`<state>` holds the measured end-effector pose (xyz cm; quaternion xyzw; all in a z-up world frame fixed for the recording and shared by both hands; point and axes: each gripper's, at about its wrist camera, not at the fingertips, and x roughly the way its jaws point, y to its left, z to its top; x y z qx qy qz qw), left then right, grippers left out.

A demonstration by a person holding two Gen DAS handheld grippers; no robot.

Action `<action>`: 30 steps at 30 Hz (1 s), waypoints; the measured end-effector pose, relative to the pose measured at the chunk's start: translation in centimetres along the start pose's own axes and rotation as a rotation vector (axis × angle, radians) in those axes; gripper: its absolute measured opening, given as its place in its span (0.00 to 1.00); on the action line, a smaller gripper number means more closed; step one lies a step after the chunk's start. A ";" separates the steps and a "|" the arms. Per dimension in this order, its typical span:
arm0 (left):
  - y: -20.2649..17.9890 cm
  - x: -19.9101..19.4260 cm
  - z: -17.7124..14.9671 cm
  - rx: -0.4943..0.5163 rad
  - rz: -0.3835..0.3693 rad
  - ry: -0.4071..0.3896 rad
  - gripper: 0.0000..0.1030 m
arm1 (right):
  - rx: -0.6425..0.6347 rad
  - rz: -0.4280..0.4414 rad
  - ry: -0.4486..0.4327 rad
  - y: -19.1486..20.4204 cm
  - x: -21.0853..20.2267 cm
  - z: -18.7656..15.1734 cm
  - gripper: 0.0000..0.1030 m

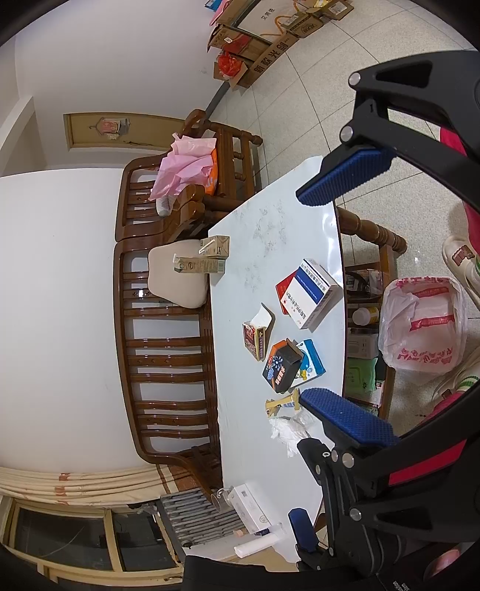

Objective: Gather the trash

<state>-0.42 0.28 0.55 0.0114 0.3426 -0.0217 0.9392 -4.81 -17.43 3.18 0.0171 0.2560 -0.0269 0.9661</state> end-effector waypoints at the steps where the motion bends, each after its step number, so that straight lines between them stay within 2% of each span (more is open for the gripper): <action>1: 0.0 0.0 0.0 0.000 0.000 0.000 0.93 | 0.001 0.001 0.000 0.0 0.0 0.0 0.94; 22: 0.9 -0.5 0.5 -0.026 -0.017 -0.007 0.93 | -0.004 0.005 0.001 1.2 0.5 -1.0 0.94; 30: 1.6 0.3 0.8 -0.021 -0.022 0.026 0.93 | -0.021 0.014 0.019 1.6 1.0 -1.1 0.94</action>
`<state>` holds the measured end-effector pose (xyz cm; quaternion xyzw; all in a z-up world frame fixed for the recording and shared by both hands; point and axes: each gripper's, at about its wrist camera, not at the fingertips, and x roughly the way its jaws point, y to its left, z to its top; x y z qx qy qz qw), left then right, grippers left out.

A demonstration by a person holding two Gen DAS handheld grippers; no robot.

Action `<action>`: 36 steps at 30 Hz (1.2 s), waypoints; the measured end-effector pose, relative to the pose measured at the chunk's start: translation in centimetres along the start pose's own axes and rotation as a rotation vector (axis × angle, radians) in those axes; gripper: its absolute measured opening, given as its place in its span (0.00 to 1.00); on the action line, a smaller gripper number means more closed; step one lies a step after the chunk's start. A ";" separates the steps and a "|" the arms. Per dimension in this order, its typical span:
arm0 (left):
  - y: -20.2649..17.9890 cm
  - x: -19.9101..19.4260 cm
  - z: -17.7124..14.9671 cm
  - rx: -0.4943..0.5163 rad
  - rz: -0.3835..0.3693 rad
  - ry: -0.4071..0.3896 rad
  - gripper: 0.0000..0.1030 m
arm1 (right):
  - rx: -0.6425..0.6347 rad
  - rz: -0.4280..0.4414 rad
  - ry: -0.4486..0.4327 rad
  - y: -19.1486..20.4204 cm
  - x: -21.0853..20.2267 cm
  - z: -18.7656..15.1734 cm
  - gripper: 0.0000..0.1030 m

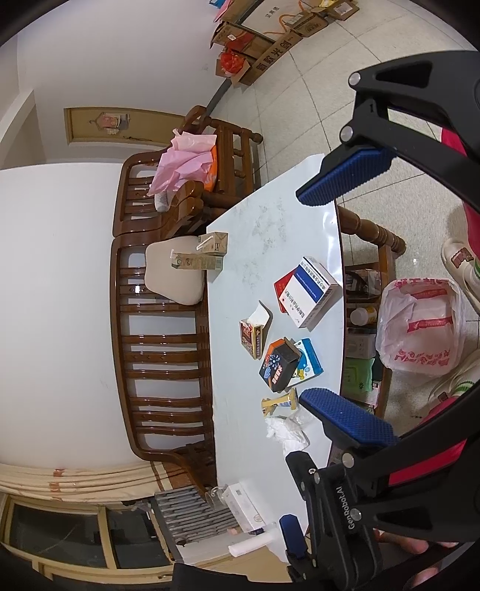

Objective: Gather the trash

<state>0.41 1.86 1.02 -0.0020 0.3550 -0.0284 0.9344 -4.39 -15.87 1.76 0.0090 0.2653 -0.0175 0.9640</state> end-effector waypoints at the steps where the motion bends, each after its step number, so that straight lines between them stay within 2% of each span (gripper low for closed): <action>1: 0.1 0.3 0.1 0.005 -0.002 0.009 0.93 | -0.001 0.007 0.005 -0.3 0.1 0.2 0.94; 5: 1.0 1.4 0.4 0.032 -0.041 0.064 0.93 | -0.006 0.057 0.025 -1.2 1.5 0.4 0.94; 7: 2.0 2.1 0.8 0.032 -0.050 0.102 0.93 | -0.029 0.044 0.019 -1.7 1.9 0.8 0.94; 11: 4.0 3.5 2.0 0.044 -0.045 0.157 0.93 | -0.088 0.057 0.009 -2.6 2.5 1.9 0.94; 17: 6.7 5.1 4.3 0.071 -0.044 0.218 0.93 | -0.074 0.118 -0.034 -5.5 3.4 4.6 0.94; 20: 7.4 5.8 5.4 0.075 -0.059 0.267 0.93 | -0.123 0.124 0.000 -6.4 4.6 6.7 0.94; 24: 8.3 7.1 7.0 0.050 -0.126 0.339 0.93 | -0.213 0.132 0.034 -6.3 5.5 8.6 0.94; 28: 8.6 8.0 8.1 0.055 -0.117 0.367 0.93 | -0.275 0.165 0.052 -5.9 6.4 10.0 0.94; 33: 8.8 9.3 8.7 0.116 -0.106 0.409 0.93 | -0.310 0.227 0.107 -5.5 7.7 11.0 0.94; 36: 8.6 10.3 8.6 0.173 -0.134 0.442 0.93 | -0.344 0.247 0.136 -4.9 8.5 11.2 0.94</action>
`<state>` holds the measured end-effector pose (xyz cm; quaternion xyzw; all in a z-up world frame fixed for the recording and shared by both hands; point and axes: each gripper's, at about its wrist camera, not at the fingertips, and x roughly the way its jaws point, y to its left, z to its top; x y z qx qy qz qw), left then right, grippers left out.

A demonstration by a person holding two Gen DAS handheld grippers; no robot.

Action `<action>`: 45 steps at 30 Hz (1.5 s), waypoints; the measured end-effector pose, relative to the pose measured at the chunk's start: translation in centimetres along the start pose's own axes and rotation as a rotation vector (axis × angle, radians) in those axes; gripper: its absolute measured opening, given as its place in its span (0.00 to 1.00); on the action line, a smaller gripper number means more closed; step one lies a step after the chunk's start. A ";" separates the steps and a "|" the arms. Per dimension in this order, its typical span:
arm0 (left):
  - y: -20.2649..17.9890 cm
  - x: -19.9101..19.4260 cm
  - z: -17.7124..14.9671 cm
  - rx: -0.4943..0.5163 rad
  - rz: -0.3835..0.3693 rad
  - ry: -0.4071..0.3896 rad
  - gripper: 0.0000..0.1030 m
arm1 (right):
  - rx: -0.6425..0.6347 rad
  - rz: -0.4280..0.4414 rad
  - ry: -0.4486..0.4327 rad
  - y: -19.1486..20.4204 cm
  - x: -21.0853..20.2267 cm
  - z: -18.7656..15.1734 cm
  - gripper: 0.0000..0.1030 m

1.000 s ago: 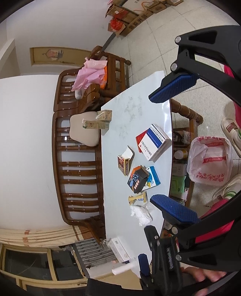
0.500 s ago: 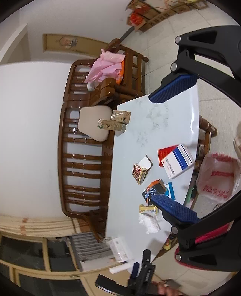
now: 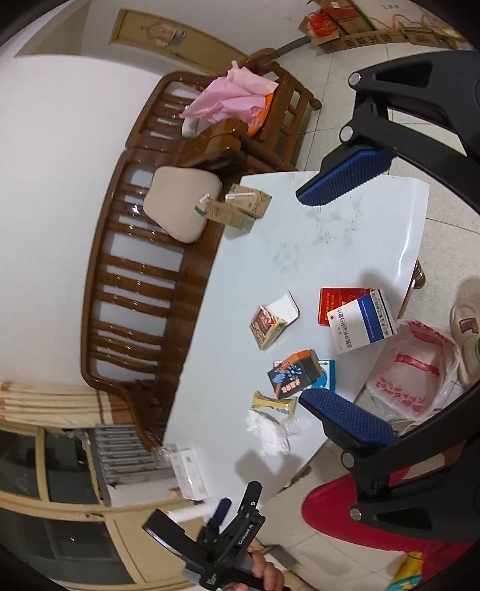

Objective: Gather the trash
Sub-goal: 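Grasp the white tissue with the left gripper while the right gripper grasps the white-and-blue medicine box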

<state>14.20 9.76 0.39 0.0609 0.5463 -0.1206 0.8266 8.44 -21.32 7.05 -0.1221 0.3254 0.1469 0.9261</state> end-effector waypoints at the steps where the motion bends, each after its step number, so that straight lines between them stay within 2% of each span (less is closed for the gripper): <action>1: 0.1 0.3 0.1 0.005 0.000 0.010 0.93 | -0.009 0.001 0.006 0.1 0.2 0.1 0.94; 10: 2.1 3.5 2.4 -0.101 -0.056 0.105 0.93 | -0.129 0.050 0.106 2.2 2.7 -0.1 0.94; 18: 2.3 5.6 3.4 -0.112 -0.057 0.147 0.93 | -0.205 0.102 0.215 4.0 6.1 -1.4 0.94; 28: 3.2 9.2 4.7 -0.136 -0.048 0.208 0.93 | -0.208 0.214 0.348 4.5 10.9 -3.6 0.94; 45: 4.3 14.5 6.1 -0.172 -0.042 0.276 0.93 | -0.178 0.242 0.490 2.8 17.4 -6.7 0.92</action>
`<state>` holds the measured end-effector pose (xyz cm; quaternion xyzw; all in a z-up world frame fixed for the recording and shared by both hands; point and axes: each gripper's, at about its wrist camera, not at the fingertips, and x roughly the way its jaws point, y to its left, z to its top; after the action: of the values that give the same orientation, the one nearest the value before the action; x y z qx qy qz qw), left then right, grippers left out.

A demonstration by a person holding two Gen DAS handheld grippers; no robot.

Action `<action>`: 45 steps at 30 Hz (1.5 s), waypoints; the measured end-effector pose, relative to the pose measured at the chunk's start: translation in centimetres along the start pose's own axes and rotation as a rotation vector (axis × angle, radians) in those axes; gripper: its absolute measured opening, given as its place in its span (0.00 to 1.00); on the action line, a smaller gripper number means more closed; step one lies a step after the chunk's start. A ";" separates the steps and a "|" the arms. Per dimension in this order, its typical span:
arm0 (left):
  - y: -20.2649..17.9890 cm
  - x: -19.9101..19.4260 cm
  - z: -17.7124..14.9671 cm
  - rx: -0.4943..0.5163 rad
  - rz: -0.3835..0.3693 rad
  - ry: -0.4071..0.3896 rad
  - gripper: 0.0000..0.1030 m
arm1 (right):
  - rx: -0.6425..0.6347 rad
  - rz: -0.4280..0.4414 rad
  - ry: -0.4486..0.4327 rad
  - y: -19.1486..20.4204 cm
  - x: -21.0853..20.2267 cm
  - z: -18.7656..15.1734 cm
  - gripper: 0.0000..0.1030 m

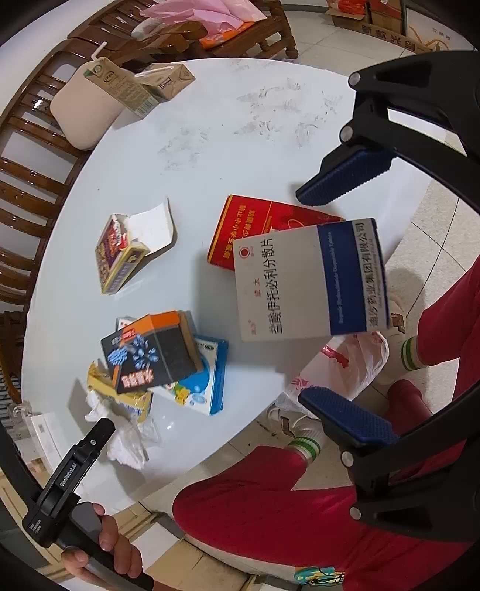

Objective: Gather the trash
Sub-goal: 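Grasp the white tissue with the left gripper while the right gripper grasps the white-and-blue medicine box, then carry the tissue and medicine box down toward the white-and-red plastic bag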

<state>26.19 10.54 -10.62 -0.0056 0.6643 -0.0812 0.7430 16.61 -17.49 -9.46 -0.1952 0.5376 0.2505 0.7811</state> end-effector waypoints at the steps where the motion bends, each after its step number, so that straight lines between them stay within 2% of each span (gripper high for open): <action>1: 0.1 0.1 0.1 -0.003 0.000 0.002 0.93 | 0.002 0.004 0.004 0.0 0.1 0.1 0.89; 2: 0.2 0.2 0.1 -0.005 -0.001 0.004 0.93 | 0.004 0.009 0.008 -0.1 0.3 0.1 0.86; 4: 0.5 0.6 0.2 -0.007 -0.003 0.011 0.93 | 0.008 0.008 0.018 -0.2 0.8 0.1 0.71; 8: 1.2 1.0 0.3 -0.016 -0.005 0.020 0.93 | 0.025 0.009 0.027 -0.5 1.4 0.1 0.69; 10: 1.6 1.1 0.2 -0.022 -0.005 0.016 0.93 | 0.035 0.009 0.020 -0.6 1.3 0.1 0.59; 13: 2.0 1.1 0.2 -0.018 0.000 0.008 0.92 | 0.058 0.019 0.018 -1.1 1.2 0.4 0.59; 25: 3.6 0.3 0.1 -0.053 -0.016 -0.002 0.48 | 0.136 0.007 -0.009 -2.5 1.0 0.8 0.59; 28: 4.4 -0.1 0.0 -0.094 -0.050 -0.014 0.46 | 0.152 -0.009 -0.021 -2.9 0.7 0.9 0.59; 33: 3.9 -1.0 -0.2 -0.076 -0.039 -0.087 0.38 | 0.195 -0.046 -0.025 -3.7 0.3 1.2 0.59; 36: 3.5 -1.2 -0.4 -0.071 -0.050 -0.074 0.27 | 0.211 -0.051 -0.032 -4.1 0.0 1.3 0.59; 37: 3.6 -1.1 -0.4 -0.073 -0.062 -0.065 0.17 | 0.213 -0.053 -0.036 -4.0 0.0 1.4 0.59; 43: 3.6 -1.1 0.0 -0.101 -0.079 -0.064 0.15 | 0.221 -0.067 -0.052 -3.4 -0.6 1.7 0.59; 45: 2.5 -1.0 0.4 -0.091 -0.058 -0.079 0.15 | 0.230 -0.073 -0.061 -3.4 -1.0 1.8 0.59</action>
<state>26.82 13.14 -9.91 -0.0618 0.6372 -0.0725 0.7648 19.66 -19.36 -7.79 -0.1162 0.5312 0.1643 0.8230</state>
